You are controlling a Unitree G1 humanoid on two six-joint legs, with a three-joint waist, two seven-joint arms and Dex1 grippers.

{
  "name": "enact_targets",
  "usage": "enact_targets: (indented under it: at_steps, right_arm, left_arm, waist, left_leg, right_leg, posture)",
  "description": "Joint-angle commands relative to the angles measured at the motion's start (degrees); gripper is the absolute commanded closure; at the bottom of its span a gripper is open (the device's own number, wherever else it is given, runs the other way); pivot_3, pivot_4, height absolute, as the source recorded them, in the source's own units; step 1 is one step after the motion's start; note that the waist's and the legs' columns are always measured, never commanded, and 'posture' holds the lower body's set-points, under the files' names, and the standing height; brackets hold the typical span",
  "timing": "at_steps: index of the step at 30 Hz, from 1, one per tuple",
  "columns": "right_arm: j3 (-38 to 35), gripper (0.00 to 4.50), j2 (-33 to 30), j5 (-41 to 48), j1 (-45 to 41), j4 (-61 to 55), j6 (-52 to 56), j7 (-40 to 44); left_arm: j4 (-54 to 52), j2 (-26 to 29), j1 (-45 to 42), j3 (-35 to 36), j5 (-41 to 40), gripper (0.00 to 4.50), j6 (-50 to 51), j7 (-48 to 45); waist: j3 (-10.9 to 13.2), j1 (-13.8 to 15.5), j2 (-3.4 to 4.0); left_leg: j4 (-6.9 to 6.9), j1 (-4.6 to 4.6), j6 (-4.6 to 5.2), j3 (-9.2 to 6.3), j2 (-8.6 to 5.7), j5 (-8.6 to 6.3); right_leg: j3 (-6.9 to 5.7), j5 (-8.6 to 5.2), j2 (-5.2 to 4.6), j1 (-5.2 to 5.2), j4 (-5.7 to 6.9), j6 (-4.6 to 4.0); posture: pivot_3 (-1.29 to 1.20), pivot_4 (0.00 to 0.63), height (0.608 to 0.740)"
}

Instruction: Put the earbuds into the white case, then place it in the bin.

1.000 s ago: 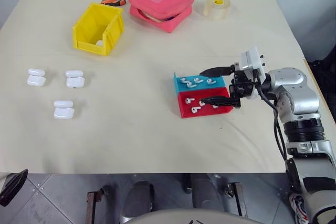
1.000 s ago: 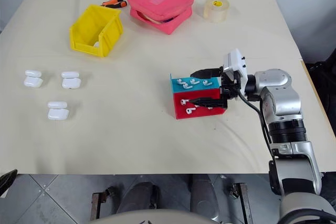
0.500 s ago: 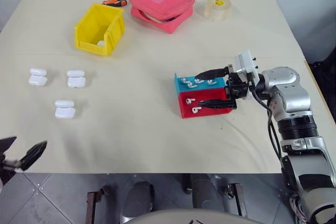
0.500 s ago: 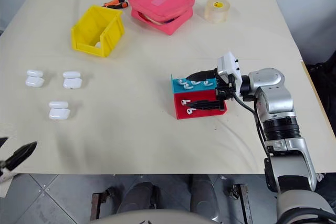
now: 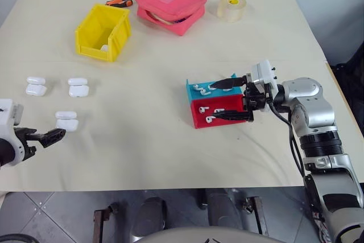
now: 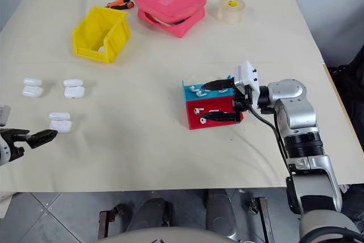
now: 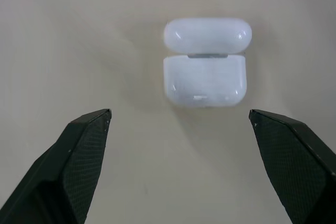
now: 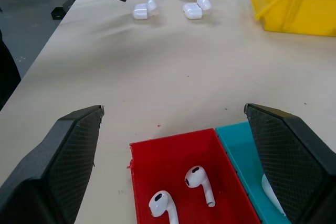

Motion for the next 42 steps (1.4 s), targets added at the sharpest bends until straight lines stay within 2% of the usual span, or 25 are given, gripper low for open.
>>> enact_targets:
  at_steps: [1, 12, 25, 28, 31, 32, 34, 37, 42]
  right_arm:
    - [-1.42, 0.0, -0.18, 0.96, -0.04, -1.78, -0.52, -0.31]
    - [-1.1, 0.0, 0.32, 0.82, 0.48, -2.01, -0.75, -1.18]
    - [-0.97, 0.0, 0.24, 0.51, 0.87, -2.25, -0.81, -1.9]
    - [-1.03, 0.0, 0.0, 0.3, 0.79, -2.12, -0.9, -2.07]
    - [-1.33, 0.0, -0.48, 0.21, 0.9, -2.57, -0.62, -2.44]
    - [-1.47, 0.0, -0.66, 0.19, 0.96, -2.71, -0.57, -2.58]
    - [-1.8, 0.0, -1.08, 0.27, 1.21, -3.25, -0.3, -2.93]
    - [-2.58, 0.0, -2.15, 0.71, 2.11, -4.98, 0.64, -3.86]
    - [-4.4, 0.0, -4.18, 1.3, 4.26, -8.08, 2.11, -5.53]
  left_arm:
    - [3.52, 1.71, -3.95, -3.72, 2.78, 0.03, 0.18, 0.01]
    - [5.95, 0.59, -10.66, -10.08, 5.36, 0.03, 5.36, 0.0]
    - [7.1, -3.66, -14.92, -11.55, 9.24, 0.03, 7.04, 0.6]
    - [8.16, -4.33, -16.05, -12.36, 10.4, 0.65, 6.11, 0.66]
    - [7.09, -4.41, -16.24, -13.15, 10.47, 1.55, 6.48, -0.32]
    - [6.37, -4.15, -16.09, -13.46, 10.4, 1.72, 6.48, -0.77]
    - [4.43, -3.45, -15.18, -13.49, 9.93, 1.72, 5.68, -2.12]
    - [-1.97, -2.19, -11.85, -12.71, 8.46, 1.72, -0.7, -7.28]
    - [-8.24, -5.66, -10.02, -12.5, 9.39, 1.72, -25.81, -17.72]
  waist:
    - [0.0, -0.06, 0.0]
    - [0.0, -0.13, 0.0]
    - [0.0, 0.13, 0.01]
    - [0.0, 0.23, 0.02]
    - [0.0, 0.22, 0.03]
    - [0.0, 0.22, 0.02]
    - [0.0, 0.24, 0.03]
    - [0.01, 0.15, 0.04]
    - [0.06, 0.36, 0.13]
  left_leg:
    - [0.0, 0.0, -0.02, 0.0, 0.0, 0.01]
    - [0.0, 0.01, -0.1, 0.03, 0.01, 0.05]
    - [0.21, 0.0, -0.12, 0.01, 0.01, 0.06]
    - [0.28, 0.0, -0.11, -0.04, 0.0, 0.06]
    - [0.28, 0.0, -0.11, -0.08, 0.0, 0.06]
    - [0.28, 0.0, -0.11, -0.08, 0.0, 0.06]
    - [0.29, -0.02, -0.11, -0.09, 0.0, 0.06]
    - [0.34, -0.08, -0.12, -0.15, 0.01, 0.06]
    - [0.63, -0.37, -0.2, -0.47, 0.08, 0.01]
  right_leg:
    - [-0.01, 0.0, 0.0, 0.0, 0.0, 0.0]
    - [-0.04, 0.0, -0.02, 0.0, 0.01, 0.0]
    - [-0.05, 0.0, -0.03, 0.01, 0.14, 0.0]
    - [-0.07, 0.0, -0.05, 0.09, 0.14, 0.0]
    - [-0.09, 0.0, -0.05, 0.11, 0.13, 0.0]
    - [-0.09, 0.0, -0.06, 0.11, 0.13, 0.0]
    - [-0.1, 0.0, -0.07, 0.11, 0.13, 0.0]
    - [-0.14, 0.0, -0.07, 0.11, 0.1, 0.0]
    - [-0.44, 0.0, -0.11, 0.11, 0.01, 0.0]
  posture:
    - [0.0, 0.15, 0.74]
    - [0.0, 0.15, 0.74]
    - [0.0, 0.15, 0.74]
    - [0.0, 0.15, 0.74]
    - [0.0, 0.15, 0.74]
    - [0.0, 0.15, 0.74]
    - [0.0, 0.15, 0.74]
    - [0.0, 0.15, 0.74]
    - [0.0, 0.15, 0.74]
